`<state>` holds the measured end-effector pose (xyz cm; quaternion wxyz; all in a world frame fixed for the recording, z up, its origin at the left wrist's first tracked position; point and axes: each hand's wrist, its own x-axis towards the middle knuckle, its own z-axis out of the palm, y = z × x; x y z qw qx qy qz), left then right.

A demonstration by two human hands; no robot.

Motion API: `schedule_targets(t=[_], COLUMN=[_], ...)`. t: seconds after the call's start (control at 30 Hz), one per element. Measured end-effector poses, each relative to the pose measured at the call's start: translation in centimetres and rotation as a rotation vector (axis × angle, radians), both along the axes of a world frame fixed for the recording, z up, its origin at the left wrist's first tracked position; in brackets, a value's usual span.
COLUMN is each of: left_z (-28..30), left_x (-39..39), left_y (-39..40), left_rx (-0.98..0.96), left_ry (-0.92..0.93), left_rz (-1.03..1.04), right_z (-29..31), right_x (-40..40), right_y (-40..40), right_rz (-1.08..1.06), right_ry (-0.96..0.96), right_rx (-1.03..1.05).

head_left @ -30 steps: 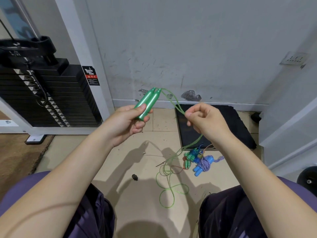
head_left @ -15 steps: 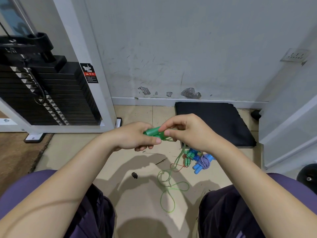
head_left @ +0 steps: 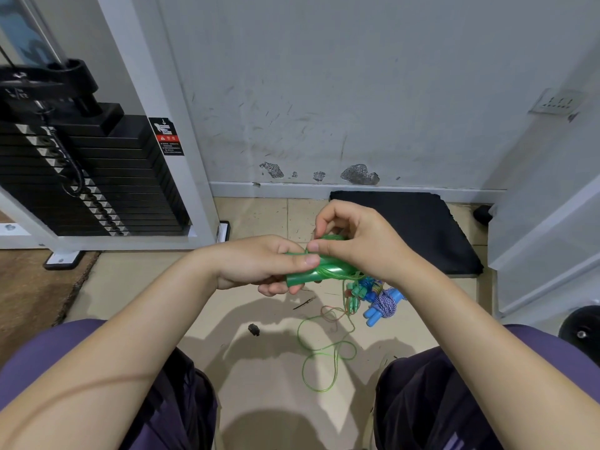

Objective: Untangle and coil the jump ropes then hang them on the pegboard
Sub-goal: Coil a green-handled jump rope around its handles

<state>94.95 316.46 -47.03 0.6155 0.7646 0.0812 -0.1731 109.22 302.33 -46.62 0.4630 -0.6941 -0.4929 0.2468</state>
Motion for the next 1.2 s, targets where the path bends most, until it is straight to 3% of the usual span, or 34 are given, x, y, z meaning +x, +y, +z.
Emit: schedule_targets(t=[0.27, 0.47, 0.63, 0.97, 1.2], left_z=[-0.5, -0.4, -0.6, 0.3, -0.1], left_x=[0.3, 0.2, 0.6, -0.5, 0.2], left_y=[0.7, 1.1, 1.2, 1.1, 0.0], left_rx=[-0.109, -0.209, -0.271, -0.192, -0.15], left_ry=[-0.066, -0.081, -0.143, -0.019, -0.052], left_rz=[0.144, 0.26, 0.393, 0.129, 0.198], right_z=[0.2, 0.7, 0.8, 1.2, 0.9], right_x=[0.2, 0.1, 0.1, 0.8, 0.4], right_y=[-0.4, -0.8, -0.5, -1.1, -0.9], right_rz=[0.049, 0.125, 0.05, 0.089, 0.081], right_ry=[0.198, 0.251, 0.26, 0.258, 0.337], right_rx=[0.003, -0.072, 0.002, -0.115, -0.109])
